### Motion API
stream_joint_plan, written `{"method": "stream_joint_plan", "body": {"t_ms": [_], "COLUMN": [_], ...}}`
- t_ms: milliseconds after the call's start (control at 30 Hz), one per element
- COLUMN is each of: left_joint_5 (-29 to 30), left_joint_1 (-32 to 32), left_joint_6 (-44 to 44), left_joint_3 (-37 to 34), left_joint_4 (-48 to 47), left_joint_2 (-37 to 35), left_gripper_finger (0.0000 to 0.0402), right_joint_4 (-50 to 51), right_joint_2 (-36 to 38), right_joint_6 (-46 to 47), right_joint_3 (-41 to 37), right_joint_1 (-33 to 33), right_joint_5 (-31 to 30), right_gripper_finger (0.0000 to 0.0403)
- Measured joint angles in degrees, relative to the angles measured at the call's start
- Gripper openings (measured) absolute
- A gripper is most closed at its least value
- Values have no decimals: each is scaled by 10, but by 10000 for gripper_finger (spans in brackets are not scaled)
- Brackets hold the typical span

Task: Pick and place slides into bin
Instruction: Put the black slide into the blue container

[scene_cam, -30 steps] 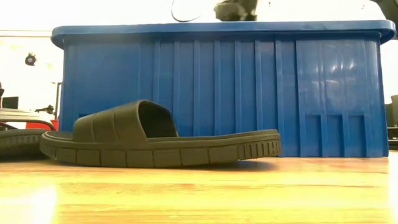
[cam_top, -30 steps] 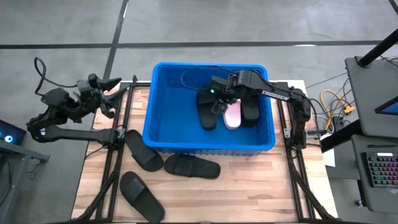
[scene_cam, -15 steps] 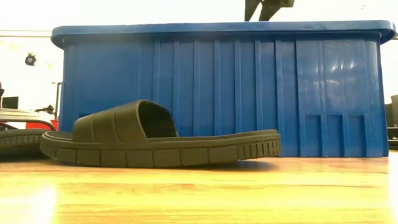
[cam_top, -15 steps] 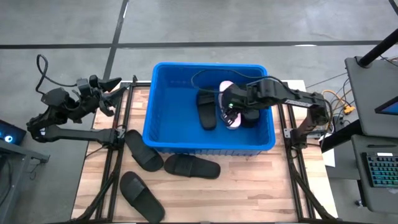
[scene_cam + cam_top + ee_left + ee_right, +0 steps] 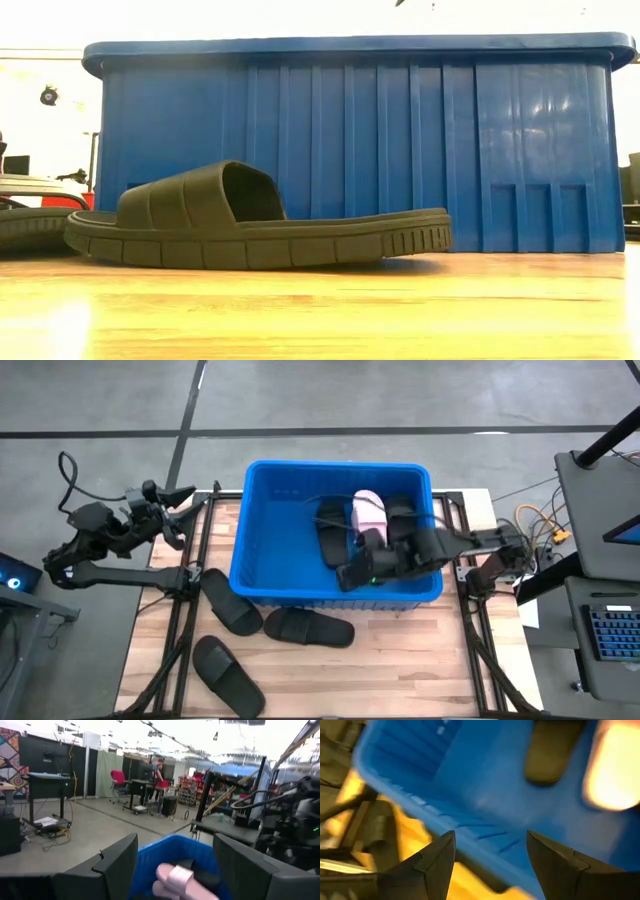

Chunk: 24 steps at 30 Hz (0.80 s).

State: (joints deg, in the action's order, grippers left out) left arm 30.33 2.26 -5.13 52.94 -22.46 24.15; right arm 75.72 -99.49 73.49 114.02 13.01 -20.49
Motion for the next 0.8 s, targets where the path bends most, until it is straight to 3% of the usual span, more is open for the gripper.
{"method": "stream_joint_plan", "body": {"t_ms": [233, 433, 800], "left_joint_5": [-1, -2, 0], "left_joint_1": [0, 0, 0], "left_joint_6": [-4, 0, 0], "left_joint_3": [-1, -1, -1], "left_joint_4": [-14, -14, -13], "left_joint_2": [-6, -23, -62], "left_gripper_finger": [244, 244, 244], "right_joint_4": [-126, -242, -268], "right_joint_2": [-57, -102, -158], "right_joint_6": [80, 109, 165], "right_joint_3": [1, 0, 0], "right_joint_1": [52, 90, 132], "right_joint_5": [-7, -50, -20], "right_gripper_finger": [232, 226, 226]}}
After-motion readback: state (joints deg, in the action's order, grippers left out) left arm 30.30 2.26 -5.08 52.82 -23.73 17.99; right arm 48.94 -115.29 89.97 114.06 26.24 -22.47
